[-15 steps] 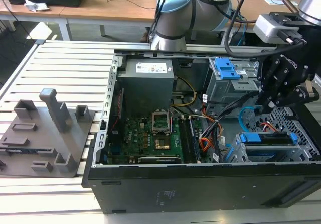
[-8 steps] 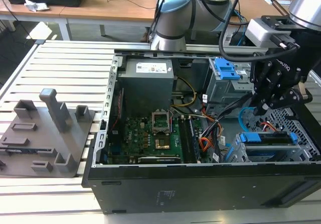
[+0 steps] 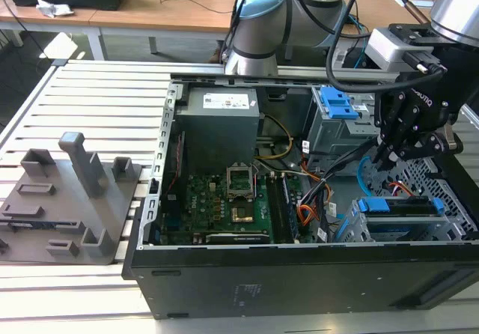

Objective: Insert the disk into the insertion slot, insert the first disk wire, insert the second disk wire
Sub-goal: 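Insert the second disk wire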

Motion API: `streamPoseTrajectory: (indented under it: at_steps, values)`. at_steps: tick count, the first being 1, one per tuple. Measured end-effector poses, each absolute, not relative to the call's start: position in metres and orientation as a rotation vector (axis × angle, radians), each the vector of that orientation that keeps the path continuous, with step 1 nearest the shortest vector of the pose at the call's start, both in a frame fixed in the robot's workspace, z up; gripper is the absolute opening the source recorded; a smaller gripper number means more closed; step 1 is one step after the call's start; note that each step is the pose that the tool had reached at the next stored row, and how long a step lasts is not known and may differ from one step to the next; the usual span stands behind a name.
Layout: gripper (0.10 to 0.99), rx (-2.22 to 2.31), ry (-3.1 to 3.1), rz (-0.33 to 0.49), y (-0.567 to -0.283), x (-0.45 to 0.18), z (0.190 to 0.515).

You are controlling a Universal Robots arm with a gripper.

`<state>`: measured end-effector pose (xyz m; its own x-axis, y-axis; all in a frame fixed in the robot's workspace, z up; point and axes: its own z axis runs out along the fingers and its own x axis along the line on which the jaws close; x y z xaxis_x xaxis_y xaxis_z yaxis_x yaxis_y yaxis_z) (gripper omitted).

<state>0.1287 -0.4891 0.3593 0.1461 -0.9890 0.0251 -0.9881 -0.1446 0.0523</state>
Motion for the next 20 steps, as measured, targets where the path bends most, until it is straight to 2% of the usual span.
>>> streamPoseTrajectory:
  at_steps: [4, 6, 9, 20]
  values:
    - [0.165, 2.335, -2.017, -0.023, -0.49, 0.129, 0.359]
    - [0.165, 2.335, -2.017, -0.024, -0.509, 0.129, 0.359]
    - [0.165, 2.334, -2.018, -0.024, -0.524, 0.13, 0.357]
    - [0.165, 2.215, -2.146, -0.027, -0.525, 0.145, 0.343]
